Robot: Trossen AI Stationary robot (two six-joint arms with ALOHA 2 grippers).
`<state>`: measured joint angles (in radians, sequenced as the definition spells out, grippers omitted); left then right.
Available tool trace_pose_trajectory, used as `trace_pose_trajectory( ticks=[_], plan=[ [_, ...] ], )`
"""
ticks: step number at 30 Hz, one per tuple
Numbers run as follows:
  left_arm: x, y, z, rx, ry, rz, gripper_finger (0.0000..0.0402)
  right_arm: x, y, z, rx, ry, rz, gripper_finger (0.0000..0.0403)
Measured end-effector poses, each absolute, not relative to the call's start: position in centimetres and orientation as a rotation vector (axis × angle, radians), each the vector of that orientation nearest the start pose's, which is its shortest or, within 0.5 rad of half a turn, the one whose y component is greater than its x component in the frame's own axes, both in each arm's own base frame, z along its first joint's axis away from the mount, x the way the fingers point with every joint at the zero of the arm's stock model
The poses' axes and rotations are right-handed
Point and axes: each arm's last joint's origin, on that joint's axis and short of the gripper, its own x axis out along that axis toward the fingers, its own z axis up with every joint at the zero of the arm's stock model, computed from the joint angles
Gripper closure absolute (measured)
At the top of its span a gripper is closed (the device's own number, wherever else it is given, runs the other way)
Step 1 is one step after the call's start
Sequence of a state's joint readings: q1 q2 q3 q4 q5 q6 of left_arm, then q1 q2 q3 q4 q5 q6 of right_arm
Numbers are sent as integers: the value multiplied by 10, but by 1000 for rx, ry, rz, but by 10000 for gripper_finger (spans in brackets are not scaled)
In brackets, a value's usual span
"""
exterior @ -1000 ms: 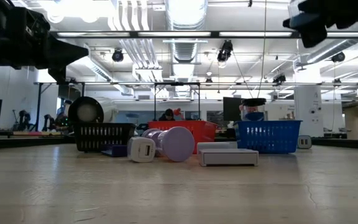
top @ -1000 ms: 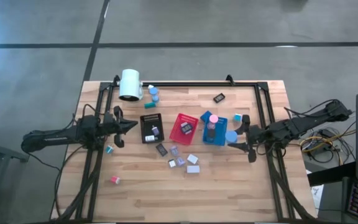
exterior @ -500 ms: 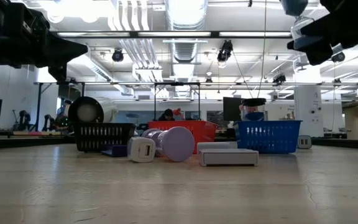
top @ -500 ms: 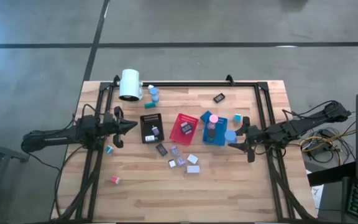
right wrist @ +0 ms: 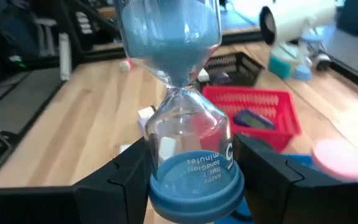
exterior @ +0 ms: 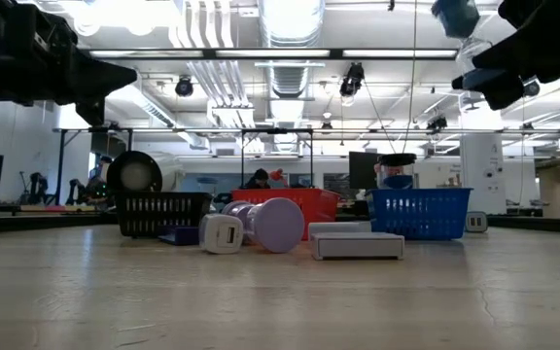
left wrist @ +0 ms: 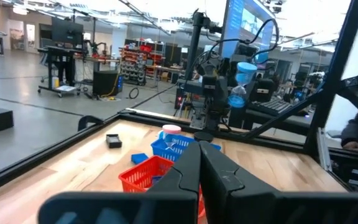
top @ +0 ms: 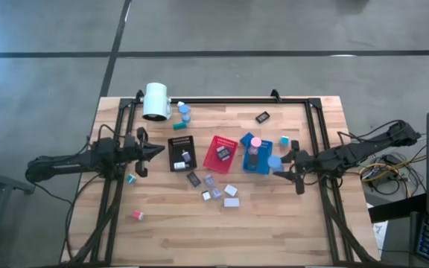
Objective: Pick & Place Office items
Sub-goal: Put the bottom blue hourglass into the blue bin
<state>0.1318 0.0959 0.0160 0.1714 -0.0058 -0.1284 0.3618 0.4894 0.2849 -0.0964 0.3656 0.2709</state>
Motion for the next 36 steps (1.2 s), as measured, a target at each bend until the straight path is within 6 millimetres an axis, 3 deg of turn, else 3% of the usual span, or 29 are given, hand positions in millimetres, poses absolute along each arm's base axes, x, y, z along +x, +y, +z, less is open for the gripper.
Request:
trace_pose_trajectory(
  ticks=[6, 16, 22, 30, 36],
  plan=[
    [100, 11, 187, -116, -120, 29, 394, 128, 36, 215, 161, 419, -133, 214],
    [104, 11, 195, -119, -128, 23, 394, 149, 42, 276, 67, 626, -218, 214],
    [112, 9, 211, -40, -100, -47, 394, 171, 45, 295, 15, 740, -272, 214],
    [140, 3, 240, 51, -41, -112, 381, 205, 48, 307, -52, 888, -324, 214],
    [181, -13, 262, 208, 34, -207, 326, 229, 50, 314, -102, 1023, -361, 214]
  ],
)
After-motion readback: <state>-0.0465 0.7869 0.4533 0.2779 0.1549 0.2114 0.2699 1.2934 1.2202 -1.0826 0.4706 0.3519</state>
